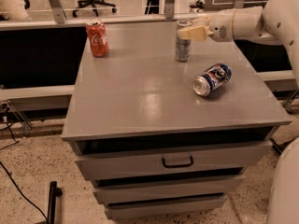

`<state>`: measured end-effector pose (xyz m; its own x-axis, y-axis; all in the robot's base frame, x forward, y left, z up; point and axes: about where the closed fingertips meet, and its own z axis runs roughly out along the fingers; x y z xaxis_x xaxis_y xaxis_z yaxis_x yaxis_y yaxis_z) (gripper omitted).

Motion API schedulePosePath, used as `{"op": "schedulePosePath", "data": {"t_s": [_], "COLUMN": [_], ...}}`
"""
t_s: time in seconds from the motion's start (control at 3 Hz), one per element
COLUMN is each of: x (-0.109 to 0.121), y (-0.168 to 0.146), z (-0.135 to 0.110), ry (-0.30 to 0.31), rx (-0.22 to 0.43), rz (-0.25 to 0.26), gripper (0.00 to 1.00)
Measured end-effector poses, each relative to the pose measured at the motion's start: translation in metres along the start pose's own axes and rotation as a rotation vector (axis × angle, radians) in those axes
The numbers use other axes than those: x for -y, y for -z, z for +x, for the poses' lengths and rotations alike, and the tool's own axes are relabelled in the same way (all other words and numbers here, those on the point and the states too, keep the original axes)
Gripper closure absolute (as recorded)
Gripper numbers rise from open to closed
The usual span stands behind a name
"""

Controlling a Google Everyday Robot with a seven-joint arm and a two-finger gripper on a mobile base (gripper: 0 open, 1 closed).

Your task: Move redbull can near coke can

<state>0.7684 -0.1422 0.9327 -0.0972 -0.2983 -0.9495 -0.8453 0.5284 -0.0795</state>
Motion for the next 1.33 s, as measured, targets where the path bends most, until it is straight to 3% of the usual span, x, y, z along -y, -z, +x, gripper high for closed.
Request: {"op": "schedulePosePath", "data": {"t_s": [0.67,1.0,1.33], "x": [-0.007,-0.02,-0.034], "y": [-0.04,-0.064,-0.086], "z": [-0.04,-0.057,-0.058], "ry": [-0.022,-0.005,-0.006], "rx": [0.115,0.126,0.088], "rz": [-0.081,-0.129,-0.165], "gripper": [1.0,1.0,1.0]}}
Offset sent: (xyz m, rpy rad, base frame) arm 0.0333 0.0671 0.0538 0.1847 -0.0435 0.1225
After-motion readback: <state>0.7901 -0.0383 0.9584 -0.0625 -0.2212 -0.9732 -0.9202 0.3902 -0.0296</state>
